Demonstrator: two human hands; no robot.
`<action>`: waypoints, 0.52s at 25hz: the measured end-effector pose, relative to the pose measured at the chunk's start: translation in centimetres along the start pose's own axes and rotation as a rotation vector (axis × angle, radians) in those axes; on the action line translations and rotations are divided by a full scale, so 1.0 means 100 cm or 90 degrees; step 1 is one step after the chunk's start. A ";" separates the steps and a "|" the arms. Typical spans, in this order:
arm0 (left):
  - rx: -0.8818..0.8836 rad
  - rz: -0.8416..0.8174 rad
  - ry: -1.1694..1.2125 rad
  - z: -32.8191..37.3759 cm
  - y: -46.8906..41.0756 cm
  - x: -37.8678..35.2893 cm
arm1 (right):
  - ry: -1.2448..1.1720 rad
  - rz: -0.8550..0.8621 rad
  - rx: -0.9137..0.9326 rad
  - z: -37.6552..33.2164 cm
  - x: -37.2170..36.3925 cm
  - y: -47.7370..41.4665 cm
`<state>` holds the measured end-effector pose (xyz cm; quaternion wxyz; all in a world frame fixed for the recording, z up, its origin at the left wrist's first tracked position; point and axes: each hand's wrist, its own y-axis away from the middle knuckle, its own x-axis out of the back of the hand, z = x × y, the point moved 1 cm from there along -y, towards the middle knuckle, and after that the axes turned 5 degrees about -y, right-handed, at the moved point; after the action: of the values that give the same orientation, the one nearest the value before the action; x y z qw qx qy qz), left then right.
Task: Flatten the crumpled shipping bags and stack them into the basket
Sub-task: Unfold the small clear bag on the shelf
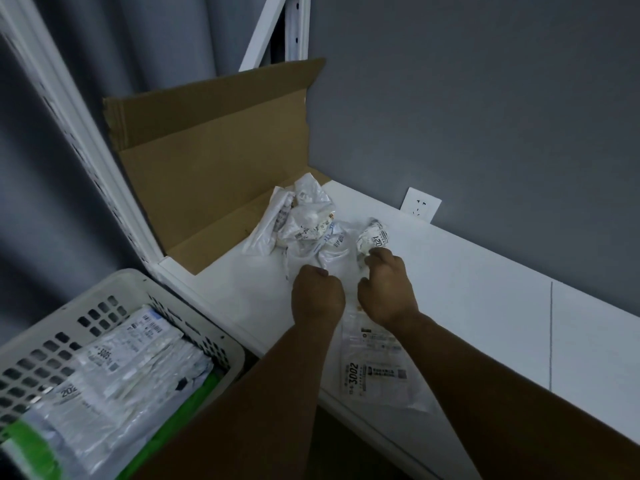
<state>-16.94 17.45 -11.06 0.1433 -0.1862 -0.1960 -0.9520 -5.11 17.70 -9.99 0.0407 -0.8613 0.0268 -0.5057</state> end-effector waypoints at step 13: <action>0.054 -0.099 0.291 0.005 0.026 -0.006 | -0.269 0.026 0.122 -0.012 0.010 0.060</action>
<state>-15.35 15.55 -10.03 0.1176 0.0556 -0.2120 -0.9686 -5.68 11.63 -9.19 0.1376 -0.9395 -0.0128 -0.3135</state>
